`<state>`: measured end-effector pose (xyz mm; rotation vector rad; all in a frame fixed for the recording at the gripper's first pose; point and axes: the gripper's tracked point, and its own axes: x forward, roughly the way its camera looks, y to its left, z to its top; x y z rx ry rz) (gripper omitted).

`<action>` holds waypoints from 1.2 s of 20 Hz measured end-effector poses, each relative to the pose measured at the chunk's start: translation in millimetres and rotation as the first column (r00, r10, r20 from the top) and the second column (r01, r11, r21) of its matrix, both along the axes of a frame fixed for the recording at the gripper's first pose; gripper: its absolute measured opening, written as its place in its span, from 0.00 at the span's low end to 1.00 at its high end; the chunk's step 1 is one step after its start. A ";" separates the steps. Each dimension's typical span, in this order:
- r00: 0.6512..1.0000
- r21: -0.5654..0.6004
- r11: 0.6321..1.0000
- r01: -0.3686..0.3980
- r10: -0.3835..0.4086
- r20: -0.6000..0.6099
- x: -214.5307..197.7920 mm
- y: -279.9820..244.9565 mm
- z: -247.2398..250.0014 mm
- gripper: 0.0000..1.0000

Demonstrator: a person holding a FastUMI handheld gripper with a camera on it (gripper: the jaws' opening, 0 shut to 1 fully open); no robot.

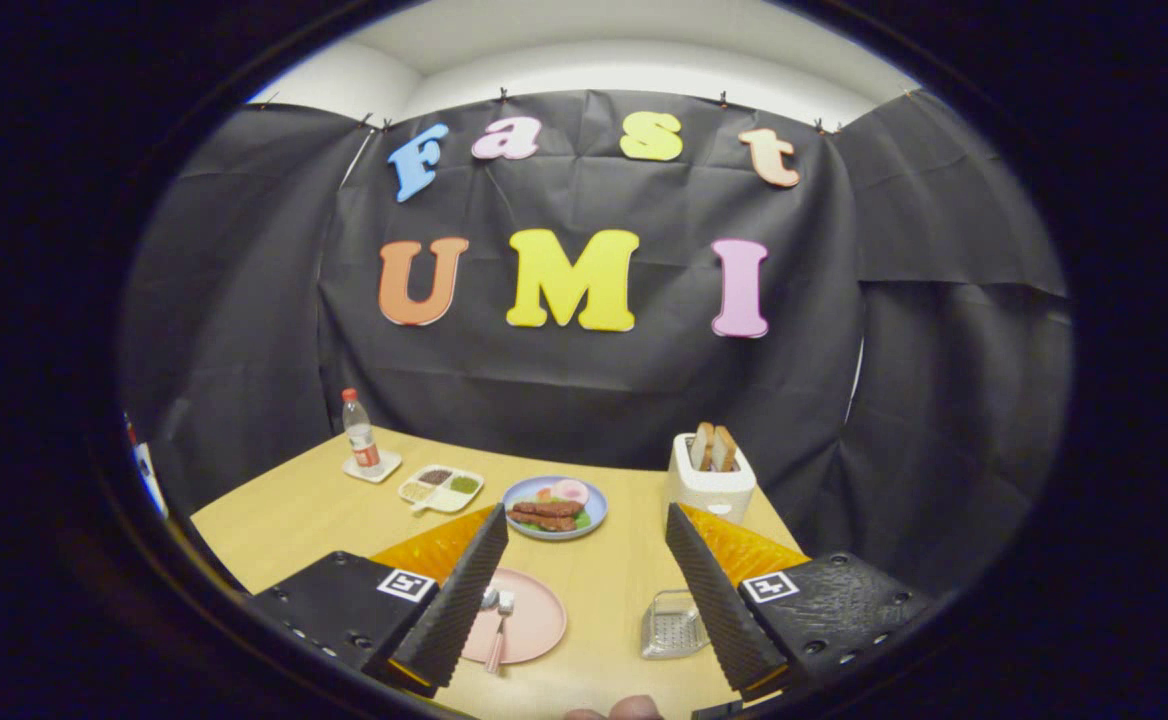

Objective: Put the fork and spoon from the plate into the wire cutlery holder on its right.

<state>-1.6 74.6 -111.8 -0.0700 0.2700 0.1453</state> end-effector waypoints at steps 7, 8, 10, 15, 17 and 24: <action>0.978 -0.006 0.999 -0.043 0.041 -0.204 -8.4 38.9 -91.4 0.95; 0.971 -0.007 0.999 -0.044 0.041 -0.236 -10.1 42.3 -105.9 0.95; 0.950 -0.010 0.999 -0.041 0.036 -0.310 -12.1 48.7 -136.7 0.95; 0.885 -0.047 0.997 -0.067 0.037 -0.465 -17.5 65.3 -204.1 0.95; 0.863 -0.064 0.995 -0.077 0.034 -0.505 -16.6 69.5 -224.8 0.96; 0.813 -0.123 0.990 -0.075 -0.011 -0.583 -2.7 75.8 -270.1 0.68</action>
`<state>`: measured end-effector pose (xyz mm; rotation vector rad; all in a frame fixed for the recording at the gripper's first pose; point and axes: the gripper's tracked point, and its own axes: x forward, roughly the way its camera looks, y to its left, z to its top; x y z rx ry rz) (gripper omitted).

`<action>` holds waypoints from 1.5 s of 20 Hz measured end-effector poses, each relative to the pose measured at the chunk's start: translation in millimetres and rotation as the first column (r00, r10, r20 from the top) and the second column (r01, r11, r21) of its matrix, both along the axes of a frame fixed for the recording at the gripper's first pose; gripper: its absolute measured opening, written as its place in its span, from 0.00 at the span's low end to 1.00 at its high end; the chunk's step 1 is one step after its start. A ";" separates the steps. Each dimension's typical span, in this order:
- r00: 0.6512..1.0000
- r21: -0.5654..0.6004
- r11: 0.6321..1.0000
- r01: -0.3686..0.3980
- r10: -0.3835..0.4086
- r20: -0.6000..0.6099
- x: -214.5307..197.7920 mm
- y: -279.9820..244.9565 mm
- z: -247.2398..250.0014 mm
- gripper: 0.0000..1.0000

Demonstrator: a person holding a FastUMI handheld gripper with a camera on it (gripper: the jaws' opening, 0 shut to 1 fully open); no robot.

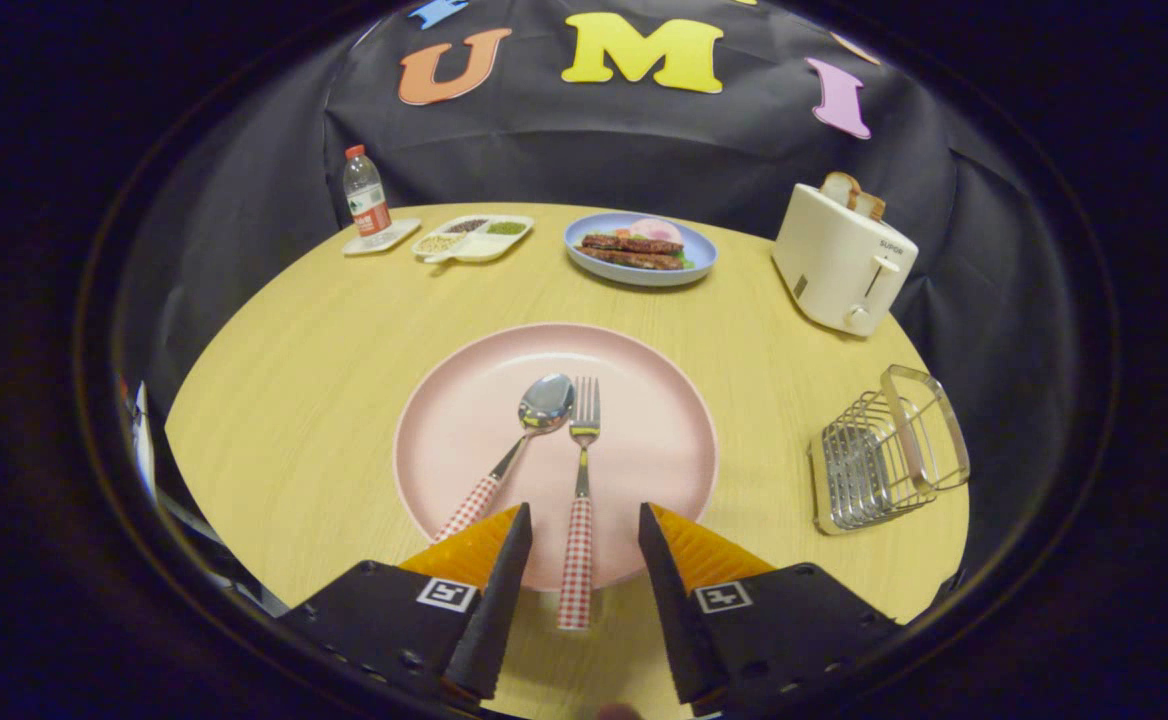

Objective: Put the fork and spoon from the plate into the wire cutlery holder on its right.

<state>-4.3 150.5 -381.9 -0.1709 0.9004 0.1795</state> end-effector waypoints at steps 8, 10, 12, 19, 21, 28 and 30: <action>0.993 -0.008 0.999 0.050 -0.051 -0.111 -2.6 -1.9 -10.4 0.11; 0.991 -0.003 0.999 0.054 -0.054 -0.122 0.2 -1.6 -11.3 0.05; 0.991 0.000 0.998 0.057 -0.057 -0.124 0.6 -6.3 -1.8 0.05; 0.981 0.049 0.997 0.059 -0.048 -0.190 -7.7 -32.4 70.4 0.05; 0.980 0.053 0.996 0.066 -0.055 -0.192 -6.9 -56.4 102.1 0.05; 0.958 -0.026 0.991 0.131 -0.133 -0.254 -3.8 -166.7 167.2 0.05; 0.944 -0.038 0.990 0.136 -0.141 -0.299 -6.0 -184.1 170.5 0.05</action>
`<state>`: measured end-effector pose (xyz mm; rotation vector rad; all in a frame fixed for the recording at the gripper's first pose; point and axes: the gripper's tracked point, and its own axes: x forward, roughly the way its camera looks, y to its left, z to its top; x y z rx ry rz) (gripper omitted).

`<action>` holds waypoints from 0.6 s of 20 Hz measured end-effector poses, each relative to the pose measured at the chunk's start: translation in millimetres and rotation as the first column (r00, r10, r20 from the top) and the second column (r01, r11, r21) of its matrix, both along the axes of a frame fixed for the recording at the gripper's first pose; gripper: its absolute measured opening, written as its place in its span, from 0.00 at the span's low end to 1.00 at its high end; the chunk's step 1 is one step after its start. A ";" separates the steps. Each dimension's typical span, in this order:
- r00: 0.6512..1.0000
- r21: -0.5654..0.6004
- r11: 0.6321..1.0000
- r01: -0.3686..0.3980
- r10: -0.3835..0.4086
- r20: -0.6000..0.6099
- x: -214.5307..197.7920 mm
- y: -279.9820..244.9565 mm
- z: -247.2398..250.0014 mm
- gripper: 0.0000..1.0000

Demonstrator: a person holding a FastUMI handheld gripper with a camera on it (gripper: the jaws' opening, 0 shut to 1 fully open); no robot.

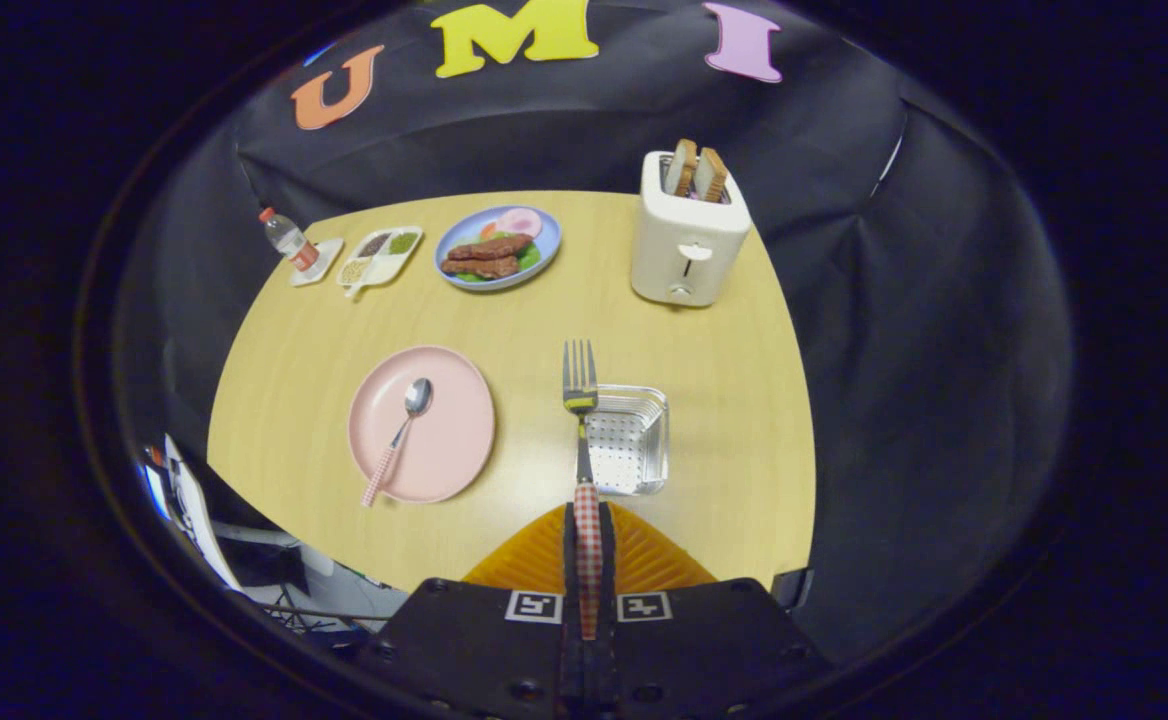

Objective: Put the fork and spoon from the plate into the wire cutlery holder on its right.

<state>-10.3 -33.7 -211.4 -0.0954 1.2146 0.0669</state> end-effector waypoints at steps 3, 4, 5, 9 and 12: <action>0.994 0.013 1.000 0.007 -0.006 -0.108 -9.3 -13.9 -5.8 0.05; 0.991 0.013 1.000 0.008 -0.007 -0.136 -9.4 -17.3 -8.5 0.05; 0.987 0.012 1.000 0.009 -0.007 -0.162 -8.8 -20.8 -9.6 0.05; 0.951 0.043 0.997 0.060 -0.044 -0.307 -9.0 -22.6 -21.6 0.05; 0.937 0.020 0.997 0.072 -0.061 -0.344 -0.1 -26.0 -28.9 0.05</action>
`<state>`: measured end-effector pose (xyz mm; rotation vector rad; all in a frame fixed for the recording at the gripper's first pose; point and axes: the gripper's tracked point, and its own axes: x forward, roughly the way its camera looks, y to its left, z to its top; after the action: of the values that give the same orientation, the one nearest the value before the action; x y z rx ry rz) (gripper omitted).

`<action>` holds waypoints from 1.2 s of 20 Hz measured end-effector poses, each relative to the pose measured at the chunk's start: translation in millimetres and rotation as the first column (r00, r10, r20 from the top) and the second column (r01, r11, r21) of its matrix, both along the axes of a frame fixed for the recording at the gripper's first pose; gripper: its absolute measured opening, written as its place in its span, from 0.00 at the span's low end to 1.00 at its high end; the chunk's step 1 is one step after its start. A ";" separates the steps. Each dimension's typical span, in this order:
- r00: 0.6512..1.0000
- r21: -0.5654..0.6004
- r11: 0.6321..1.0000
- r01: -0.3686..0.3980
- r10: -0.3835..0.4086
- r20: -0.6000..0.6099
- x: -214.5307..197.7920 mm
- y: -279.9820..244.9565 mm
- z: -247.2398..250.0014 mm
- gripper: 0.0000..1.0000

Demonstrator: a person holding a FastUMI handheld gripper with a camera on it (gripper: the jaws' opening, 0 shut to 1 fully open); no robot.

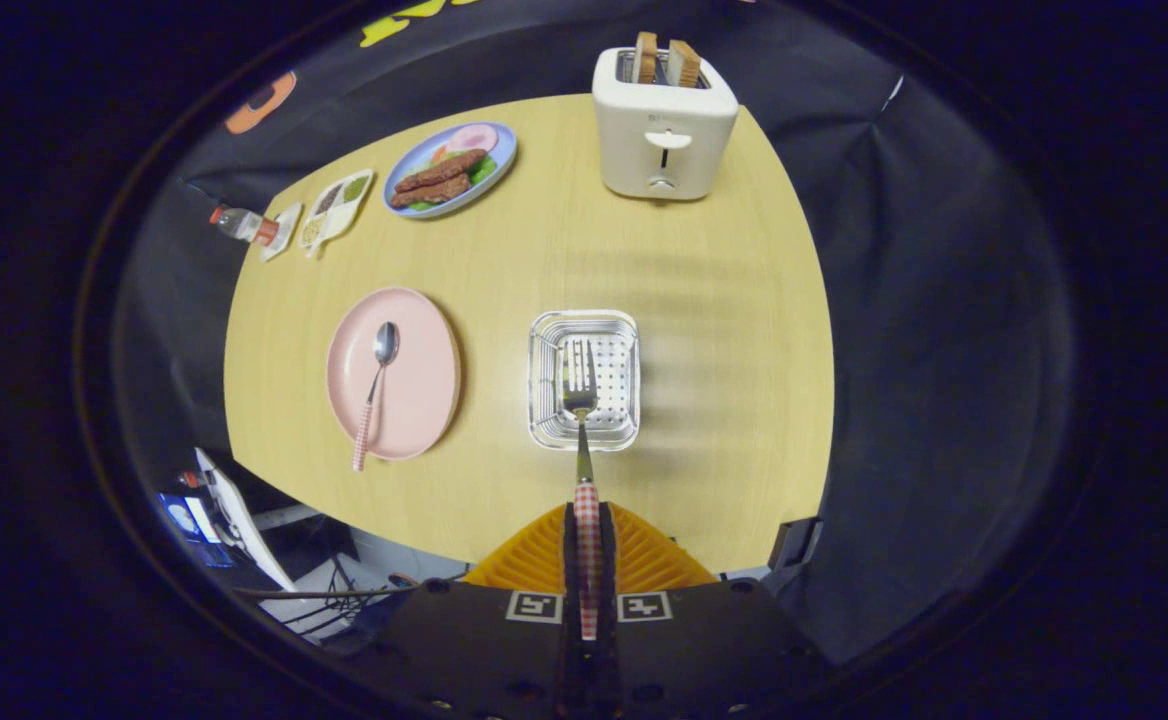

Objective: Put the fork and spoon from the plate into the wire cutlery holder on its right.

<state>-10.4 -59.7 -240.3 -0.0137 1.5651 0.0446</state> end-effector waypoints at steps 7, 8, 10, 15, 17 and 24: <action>0.983 0.009 0.997 0.080 -0.078 -0.164 -0.7 8.3 -19.1 0.05; 0.983 0.010 0.996 0.085 -0.082 -0.164 1.5 8.4 -19.4 0.05; 0.981 0.011 0.995 0.103 -0.100 -0.169 7.0 9.4 -21.3 0.06; 0.981 0.023 0.990 0.136 -0.131 -0.145 19.9 9.4 -21.0 0.17; 0.985 0.053 0.988 0.147 -0.141 -0.097 27.3 13.2 -15.0 0.32; 0.949 0.147 0.986 0.074 -0.115 0.292 70.8 31.5 26.1 0.88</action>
<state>60.4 -28.2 -214.2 0.1554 1.2540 0.0690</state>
